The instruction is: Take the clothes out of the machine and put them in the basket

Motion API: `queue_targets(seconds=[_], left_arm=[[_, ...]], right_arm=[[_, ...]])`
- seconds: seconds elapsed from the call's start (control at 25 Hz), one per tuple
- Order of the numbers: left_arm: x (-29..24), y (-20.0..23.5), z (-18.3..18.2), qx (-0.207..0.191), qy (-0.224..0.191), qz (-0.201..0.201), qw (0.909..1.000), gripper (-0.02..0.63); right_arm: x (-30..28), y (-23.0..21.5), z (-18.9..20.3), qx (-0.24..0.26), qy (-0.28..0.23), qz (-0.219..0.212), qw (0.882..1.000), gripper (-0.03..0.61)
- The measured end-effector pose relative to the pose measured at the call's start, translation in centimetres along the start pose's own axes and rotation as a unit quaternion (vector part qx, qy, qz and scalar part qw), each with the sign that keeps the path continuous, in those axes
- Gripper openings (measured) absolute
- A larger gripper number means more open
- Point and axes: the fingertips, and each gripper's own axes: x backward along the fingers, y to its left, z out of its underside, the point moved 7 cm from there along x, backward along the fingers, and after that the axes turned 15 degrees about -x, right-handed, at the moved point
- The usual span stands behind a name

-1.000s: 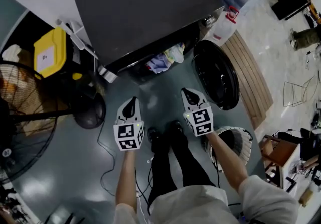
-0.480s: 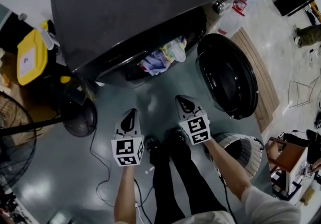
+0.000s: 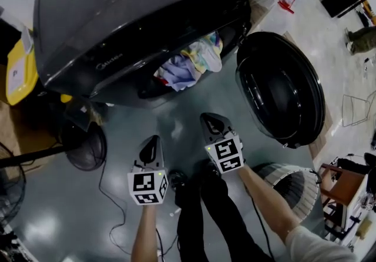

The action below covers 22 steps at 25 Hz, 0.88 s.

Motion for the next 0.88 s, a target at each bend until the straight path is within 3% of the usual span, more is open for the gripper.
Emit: queue_targets(seconds=[0.4, 0.44, 0.52, 0.6, 0.72, 0.88], left_arm=[[-4.3, 0.9, 1.8, -0.011, -0.027, 0.002, 0.9996, 0.018], [-4.6, 1.0, 1.9, -0.013, -0.030, 0.002, 0.9995, 0.018], [-5.2, 1.4, 2.1, -0.015, -0.035, 0.001, 0.9993, 0.018], [-5.7, 1.8, 2.5, -0.017, -0.039, -0.002, 0.9991, 0.018], [-6.9, 2.4, 2.6, -0.019, -0.049, -0.005, 0.9986, 0.018], [-8.0, 2.7, 3.0, -0.021, -0.054, -0.006, 0.9983, 0.018]], right_arm=[[-8.8, -2.3, -1.2, 0.020, -0.033, -0.005, 0.999, 0.031], [-9.5, -2.9, -1.4, 0.019, -0.035, -0.002, 0.999, 0.068], [-10.9, -4.4, -1.8, 0.019, -0.037, 0.008, 0.999, 0.224], [-12.3, -6.1, -2.2, 0.020, -0.044, 0.022, 0.999, 0.308], [-14.1, -7.9, -3.3, 0.009, -0.060, 0.019, 0.998, 0.369], [-16.5, -6.6, -3.7, -0.013, -0.056, -0.035, 0.998, 0.402]])
